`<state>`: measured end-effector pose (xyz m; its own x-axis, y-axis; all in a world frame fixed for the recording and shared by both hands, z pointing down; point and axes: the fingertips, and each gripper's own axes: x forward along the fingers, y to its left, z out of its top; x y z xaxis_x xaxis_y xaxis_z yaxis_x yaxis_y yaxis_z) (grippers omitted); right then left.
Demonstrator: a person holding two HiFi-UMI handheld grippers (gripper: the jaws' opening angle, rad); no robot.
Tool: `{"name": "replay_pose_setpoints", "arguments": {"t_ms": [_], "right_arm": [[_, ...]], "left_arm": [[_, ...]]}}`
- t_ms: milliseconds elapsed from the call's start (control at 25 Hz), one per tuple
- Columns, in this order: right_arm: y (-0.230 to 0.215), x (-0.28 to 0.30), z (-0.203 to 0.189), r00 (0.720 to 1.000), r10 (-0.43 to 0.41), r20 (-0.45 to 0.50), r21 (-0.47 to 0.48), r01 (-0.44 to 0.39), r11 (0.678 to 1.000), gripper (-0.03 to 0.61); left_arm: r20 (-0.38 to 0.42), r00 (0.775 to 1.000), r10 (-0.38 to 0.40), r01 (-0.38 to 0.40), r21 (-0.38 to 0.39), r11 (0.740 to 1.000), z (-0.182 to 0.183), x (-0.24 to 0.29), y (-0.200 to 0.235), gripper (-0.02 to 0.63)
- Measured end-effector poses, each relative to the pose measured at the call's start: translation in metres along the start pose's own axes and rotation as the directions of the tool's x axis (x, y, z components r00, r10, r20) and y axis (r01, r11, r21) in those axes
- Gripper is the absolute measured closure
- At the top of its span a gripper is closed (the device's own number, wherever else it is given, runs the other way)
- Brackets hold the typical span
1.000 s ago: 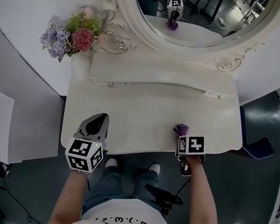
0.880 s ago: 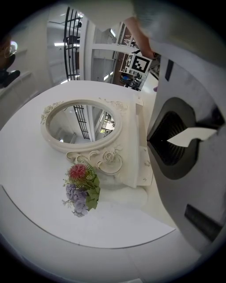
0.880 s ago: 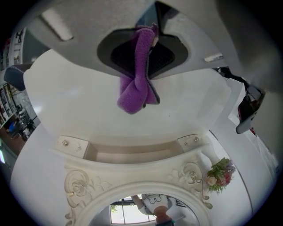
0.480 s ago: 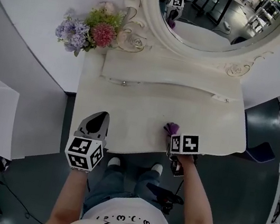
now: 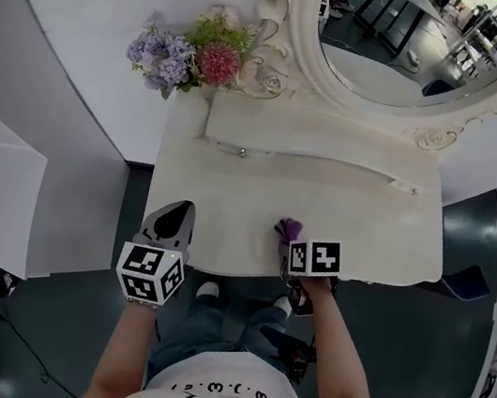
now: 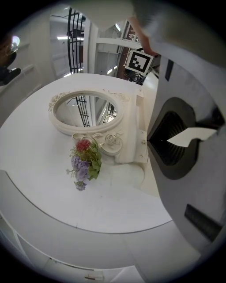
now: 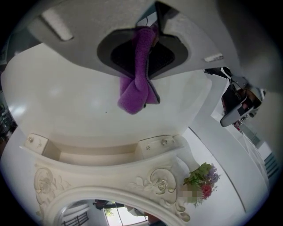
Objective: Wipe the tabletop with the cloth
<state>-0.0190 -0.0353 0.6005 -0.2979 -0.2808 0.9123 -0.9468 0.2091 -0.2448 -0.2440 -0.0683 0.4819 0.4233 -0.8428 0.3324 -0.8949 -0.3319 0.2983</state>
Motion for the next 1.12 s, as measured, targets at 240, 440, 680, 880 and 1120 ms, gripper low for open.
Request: {"name": "replay_pose_setpoints", "arguments": {"t_ms": [240,440,680,880,1120], "right_arm": [[0.029,0.010,0.007,0.999,0.033,0.001,0.002,-0.033,0.999,0.509],[0.053,0.018,0.012,0.998,0.059,-0.001,-0.013,-0.059,0.998,0.509],[0.091,0.030,0.021,0.993,0.116,0.003,-0.029,-0.116,0.993,0.509],[0.127,0.042,0.026,0.986,0.165,0.000,-0.049,-0.165,0.985,0.509],[0.166,0.055,0.032,0.978,0.207,-0.001,-0.064,-0.207,0.976,0.509]], "left_arm": [[0.005,1.000,0.019,-0.019,-0.010,1.000,0.000,-0.009,0.018,0.617],[0.008,0.999,0.032,-0.032,-0.016,0.999,0.000,-0.015,0.029,0.617],[0.008,0.998,0.065,-0.064,-0.035,0.997,-0.003,-0.028,0.046,0.617],[0.001,0.996,0.094,-0.093,-0.047,0.995,-0.008,-0.038,0.059,0.617],[-0.003,0.993,0.117,-0.117,-0.053,0.992,-0.011,-0.045,0.072,0.617]]}}
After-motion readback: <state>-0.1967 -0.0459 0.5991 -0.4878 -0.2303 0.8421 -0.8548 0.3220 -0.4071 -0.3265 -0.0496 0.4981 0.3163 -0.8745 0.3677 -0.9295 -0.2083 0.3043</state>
